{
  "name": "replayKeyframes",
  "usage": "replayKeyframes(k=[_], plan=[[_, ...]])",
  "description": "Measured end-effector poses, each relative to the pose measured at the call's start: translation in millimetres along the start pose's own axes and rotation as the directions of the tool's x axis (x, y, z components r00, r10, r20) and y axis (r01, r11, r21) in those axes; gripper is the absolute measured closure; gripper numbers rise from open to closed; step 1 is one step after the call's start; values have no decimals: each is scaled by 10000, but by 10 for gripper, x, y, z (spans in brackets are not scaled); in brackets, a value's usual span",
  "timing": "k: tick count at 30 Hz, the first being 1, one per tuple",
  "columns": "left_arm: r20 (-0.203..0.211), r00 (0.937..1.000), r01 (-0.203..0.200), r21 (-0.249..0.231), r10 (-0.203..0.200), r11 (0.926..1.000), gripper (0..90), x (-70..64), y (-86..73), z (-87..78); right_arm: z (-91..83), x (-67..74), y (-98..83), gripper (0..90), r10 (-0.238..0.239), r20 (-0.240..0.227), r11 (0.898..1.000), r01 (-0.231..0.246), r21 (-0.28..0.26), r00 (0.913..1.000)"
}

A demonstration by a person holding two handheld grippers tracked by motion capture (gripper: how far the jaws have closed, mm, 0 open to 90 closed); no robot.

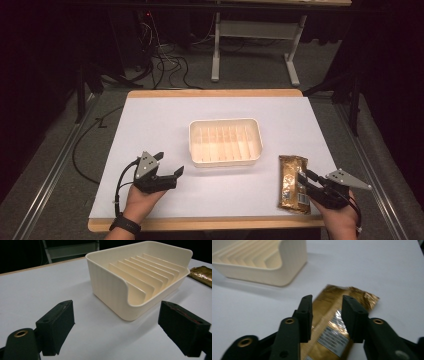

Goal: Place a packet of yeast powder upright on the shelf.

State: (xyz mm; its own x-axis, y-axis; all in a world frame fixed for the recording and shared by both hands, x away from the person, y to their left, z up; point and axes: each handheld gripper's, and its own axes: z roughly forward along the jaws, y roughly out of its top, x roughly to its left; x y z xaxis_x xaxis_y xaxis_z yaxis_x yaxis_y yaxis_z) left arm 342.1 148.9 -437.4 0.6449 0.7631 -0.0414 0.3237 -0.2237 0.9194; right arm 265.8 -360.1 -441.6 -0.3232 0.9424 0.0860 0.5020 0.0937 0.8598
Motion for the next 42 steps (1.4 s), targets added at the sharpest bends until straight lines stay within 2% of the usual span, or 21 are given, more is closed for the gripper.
replayKeyframes(k=[1,2,4,7,8,9,10,12,15,17,18,23,32,42], plan=[[-20,10000,-12,-12,12,10000,140,4,7,3,-12,-31,-26,674,132,122,9998,-133,117,9998],[-29,10000,32,-59,-32,10000,140,7,14,10,-12,-31,-26,674,132,122,9998,-133,117,9998],[-39,9999,99,-79,-99,9999,144,14,24,27,-29,-94,-59,739,453,268,9985,-461,302,9986],[-16,10000,89,-92,-89,9999,145,9,41,69,-47,-146,-106,822,651,490,9951,-684,706,9967],[0,10000,84,-105,-84,9999,146,5,46,78,-54,-168,-140,887,701,540,9919,-753,1022,9961],[28,10000,87,-103,-87,9999,146,-1,52,92,-54,-168,-140,887,701,540,9919,-753,1022,9961],[59,9999,84,-103,-83,9999,146,-11,58,109,-66,-182,-171,900,781,616,9873,-858,1341,9950],[128,9999,-1,-116,3,9999,146,-36,70,139,-70,-187,-186,900,779,652,9850,-869,1488,9948],[223,9998,-8,-200,12,9998,146,-62,89,169,-83,-193,-233,900,912,782,9752,-1049,1951,9928],[251,9997,-27,-248,33,9997,146,-70,102,184,-77,-207,-272,900,1089,770,9661,-1238,2264,9911],[302,9995,-22,-236,29,9997,146,-72,107,193,-67,-226,-313,900,1210,782,9570,-1372,2557,9896],[450,9989,-105,-237,116,9997,146,-94,125,235,-68,-261,-355,900,1475,572,9516,-1574,2638,9874],[369,9989,-285,-145,290,9995,146,-82,103,204,32,-157,-315,900,1125,247,9554,-1149,2719,9934],[24,9997,-249,-110,249,9996,146,-10,42,55,243,-35,-206,900,703,-447,9568,-547,2857,9965]])
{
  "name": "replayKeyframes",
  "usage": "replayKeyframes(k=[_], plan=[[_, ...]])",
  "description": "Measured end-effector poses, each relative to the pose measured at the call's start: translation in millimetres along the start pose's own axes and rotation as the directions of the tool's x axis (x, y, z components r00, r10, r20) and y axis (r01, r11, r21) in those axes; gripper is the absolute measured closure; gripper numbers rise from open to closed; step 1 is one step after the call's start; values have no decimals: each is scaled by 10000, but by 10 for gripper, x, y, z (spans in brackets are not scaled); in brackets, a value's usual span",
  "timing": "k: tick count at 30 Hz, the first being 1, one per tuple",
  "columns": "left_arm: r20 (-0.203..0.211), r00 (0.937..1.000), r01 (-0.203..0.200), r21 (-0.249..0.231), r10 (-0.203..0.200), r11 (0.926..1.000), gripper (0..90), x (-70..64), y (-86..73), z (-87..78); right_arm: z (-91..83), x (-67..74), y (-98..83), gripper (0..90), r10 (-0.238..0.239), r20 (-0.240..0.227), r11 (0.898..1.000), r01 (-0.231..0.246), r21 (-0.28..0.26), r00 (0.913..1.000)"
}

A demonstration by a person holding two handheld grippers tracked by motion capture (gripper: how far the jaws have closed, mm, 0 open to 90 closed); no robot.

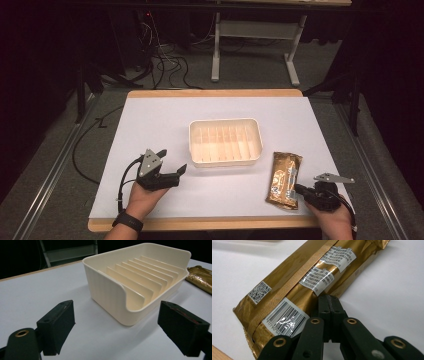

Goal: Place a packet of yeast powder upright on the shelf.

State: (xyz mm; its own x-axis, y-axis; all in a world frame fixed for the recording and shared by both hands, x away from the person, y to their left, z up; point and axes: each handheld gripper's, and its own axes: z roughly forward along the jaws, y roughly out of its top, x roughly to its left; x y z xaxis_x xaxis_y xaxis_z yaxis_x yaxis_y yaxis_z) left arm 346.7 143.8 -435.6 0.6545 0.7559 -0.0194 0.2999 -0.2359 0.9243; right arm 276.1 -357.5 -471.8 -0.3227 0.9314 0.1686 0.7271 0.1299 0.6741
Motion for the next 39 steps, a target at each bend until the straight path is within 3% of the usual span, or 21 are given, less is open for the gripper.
replayKeyframes(k=[6,18,20,25,27,32,36,39], plan=[[-203,9998,71,34,-71,10000,146,51,-38,-85,102,101,85,900,-345,-395,9993,349,109,9986],[-312,9995,46,106,-42,9999,147,77,-66,-146,198,333,188,900,-1123,-1161,9933,1148,148,9869],[-303,9995,45,83,-42,10000,147,75,-65,-146,174,370,208,900,-1287,-1148,9916,1288,-65,9850],[-258,9997,-38,136,42,9999,148,71,-67,-128,36,374,298,900,-1315,-719,9855,1226,-1174,9887],[-237,9997,-87,209,92,9997,148,66,-70,-117,34,372,322,900,-1292,-830,9844,1177,-1308,9881],[-217,9995,-210,250,215,9995,148,42,-66,-116,220,417,275,900,-1691,-928,9856,1679,-201,9812],[-244,9995,-208,231,214,9995,148,50,-67,-121,118,379,281,900,-1464,-801,9882,1420,-572,9860],[-230,9995,-224,266,231,9994,148,49,-68,-121,94,327,225,900,-1278,-589,9917,1269,-197,9900]])
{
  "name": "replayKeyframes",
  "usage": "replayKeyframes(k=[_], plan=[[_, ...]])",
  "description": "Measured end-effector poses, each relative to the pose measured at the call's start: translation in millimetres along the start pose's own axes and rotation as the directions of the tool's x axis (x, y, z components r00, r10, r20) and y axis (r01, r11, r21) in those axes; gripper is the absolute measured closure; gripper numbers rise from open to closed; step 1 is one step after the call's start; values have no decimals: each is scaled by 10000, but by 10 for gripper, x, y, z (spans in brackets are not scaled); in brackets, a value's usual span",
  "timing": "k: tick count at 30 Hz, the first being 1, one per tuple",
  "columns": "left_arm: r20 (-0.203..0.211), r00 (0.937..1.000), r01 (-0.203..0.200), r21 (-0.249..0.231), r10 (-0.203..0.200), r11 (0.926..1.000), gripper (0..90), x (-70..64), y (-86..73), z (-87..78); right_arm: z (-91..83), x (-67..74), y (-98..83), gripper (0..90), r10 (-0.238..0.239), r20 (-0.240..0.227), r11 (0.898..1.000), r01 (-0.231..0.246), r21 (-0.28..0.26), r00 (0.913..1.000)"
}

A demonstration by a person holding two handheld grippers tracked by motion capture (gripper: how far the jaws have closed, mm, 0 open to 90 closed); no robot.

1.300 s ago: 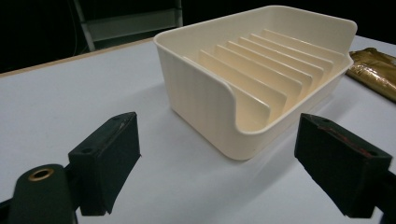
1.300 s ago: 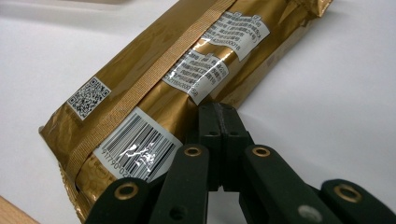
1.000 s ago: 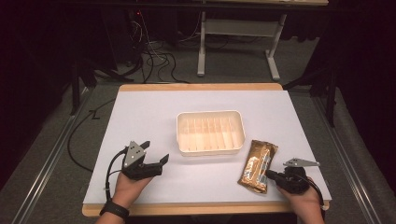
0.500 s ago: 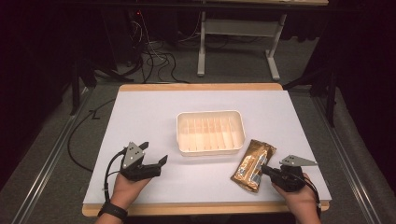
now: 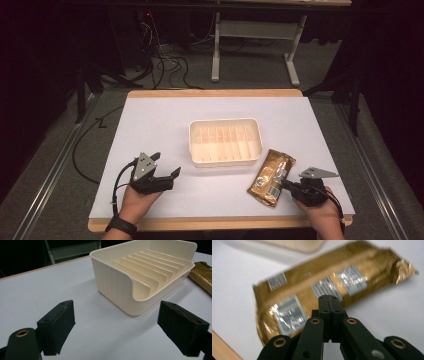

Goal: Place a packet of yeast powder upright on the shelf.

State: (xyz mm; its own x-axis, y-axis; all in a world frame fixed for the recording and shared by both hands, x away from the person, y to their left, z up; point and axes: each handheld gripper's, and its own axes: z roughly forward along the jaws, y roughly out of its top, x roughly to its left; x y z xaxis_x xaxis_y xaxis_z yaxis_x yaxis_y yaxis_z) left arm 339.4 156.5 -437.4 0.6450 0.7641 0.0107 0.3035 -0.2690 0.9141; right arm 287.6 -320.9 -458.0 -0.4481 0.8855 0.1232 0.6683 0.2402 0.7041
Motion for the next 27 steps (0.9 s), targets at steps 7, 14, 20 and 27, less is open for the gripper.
replayKeyframes(k=[7,14,20,27], plan=[[113,9999,-45,-61,45,10000,148,-21,5,8,119,19,-46,900,-269,-335,9969,293,733,9991],[115,9999,-53,-48,53,10000,148,-18,3,2,218,244,20,900,-1033,-847,9899,1107,882,9910],[112,9999,-41,-47,42,10000,148,-4,5,0,113,148,47,885,-546,-601,9982,560,228,9967],[75,10000,-56,-41,56,10000,148,-1,7,2,17,-69,86,790,241,-168,9983,-249,-534,9996]])
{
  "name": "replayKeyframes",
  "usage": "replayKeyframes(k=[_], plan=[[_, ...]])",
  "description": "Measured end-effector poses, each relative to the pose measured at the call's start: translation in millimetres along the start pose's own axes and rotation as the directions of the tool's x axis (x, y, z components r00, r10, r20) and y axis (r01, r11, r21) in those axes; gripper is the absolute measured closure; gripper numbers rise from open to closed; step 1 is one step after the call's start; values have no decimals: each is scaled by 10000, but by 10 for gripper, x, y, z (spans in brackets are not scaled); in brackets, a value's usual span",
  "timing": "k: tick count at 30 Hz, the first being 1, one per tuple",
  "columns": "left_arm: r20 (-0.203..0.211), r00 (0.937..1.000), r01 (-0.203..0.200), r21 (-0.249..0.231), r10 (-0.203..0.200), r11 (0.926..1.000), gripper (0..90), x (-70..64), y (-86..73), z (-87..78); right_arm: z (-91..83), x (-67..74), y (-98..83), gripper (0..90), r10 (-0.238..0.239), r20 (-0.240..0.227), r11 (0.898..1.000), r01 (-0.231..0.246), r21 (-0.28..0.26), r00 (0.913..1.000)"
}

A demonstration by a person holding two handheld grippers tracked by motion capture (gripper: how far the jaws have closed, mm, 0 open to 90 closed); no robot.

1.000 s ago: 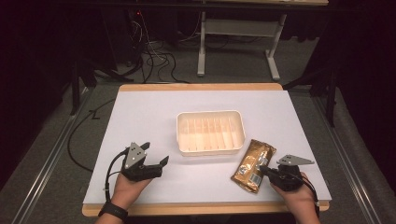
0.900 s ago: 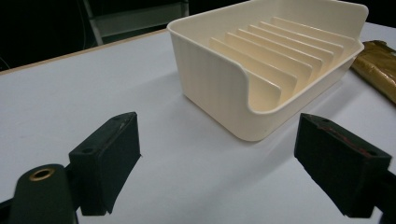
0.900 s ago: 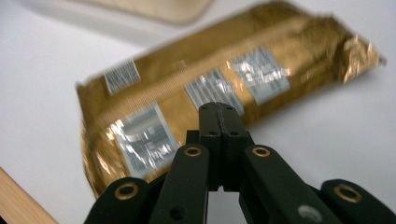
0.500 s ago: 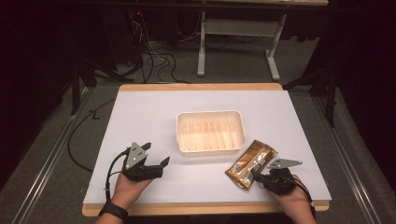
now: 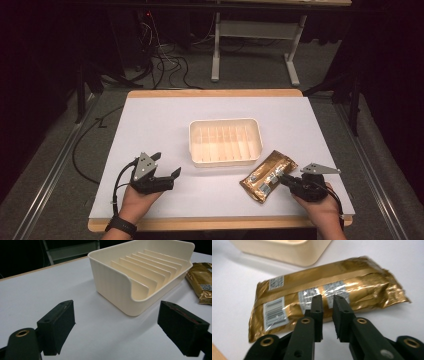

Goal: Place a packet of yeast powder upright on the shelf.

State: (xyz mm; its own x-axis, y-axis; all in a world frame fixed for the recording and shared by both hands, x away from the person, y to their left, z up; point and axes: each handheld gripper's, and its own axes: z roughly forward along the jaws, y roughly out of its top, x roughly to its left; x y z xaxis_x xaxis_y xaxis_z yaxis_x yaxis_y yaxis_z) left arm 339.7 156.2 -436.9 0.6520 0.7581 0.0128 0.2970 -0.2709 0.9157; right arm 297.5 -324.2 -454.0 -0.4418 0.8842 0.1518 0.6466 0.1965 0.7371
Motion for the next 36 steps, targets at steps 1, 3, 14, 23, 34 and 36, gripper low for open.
replayKeyframes(k=[1,3,14,23,34,36], plan=[[-25,10000,18,8,-18,10000,148,4,1,-4,-3,-35,27,754,215,42,9997,-215,-116,9998],[-56,10000,76,-14,-76,10000,148,10,2,-6,0,-53,42,740,279,78,9995,-278,-162,9996],[-17,9999,156,-44,-156,9999,149,43,-10,-36,79,-290,370,596,1142,344,9906,-1112,-795,9929],[6,10000,59,135,-59,9999,150,26,-20,11,65,-458,247,471,1703,578,9785,-1619,-1275,9837],[140,9998,-133,339,128,9993,150,-21,-34,70,-17,-703,132,435,2804,669,9475,-2649,-1791,9576],[147,9998,-122,326,117,9994,150,-20,-33,62,-11,-730,113,433,3066,598,9403,-2925,-1739,9500]])
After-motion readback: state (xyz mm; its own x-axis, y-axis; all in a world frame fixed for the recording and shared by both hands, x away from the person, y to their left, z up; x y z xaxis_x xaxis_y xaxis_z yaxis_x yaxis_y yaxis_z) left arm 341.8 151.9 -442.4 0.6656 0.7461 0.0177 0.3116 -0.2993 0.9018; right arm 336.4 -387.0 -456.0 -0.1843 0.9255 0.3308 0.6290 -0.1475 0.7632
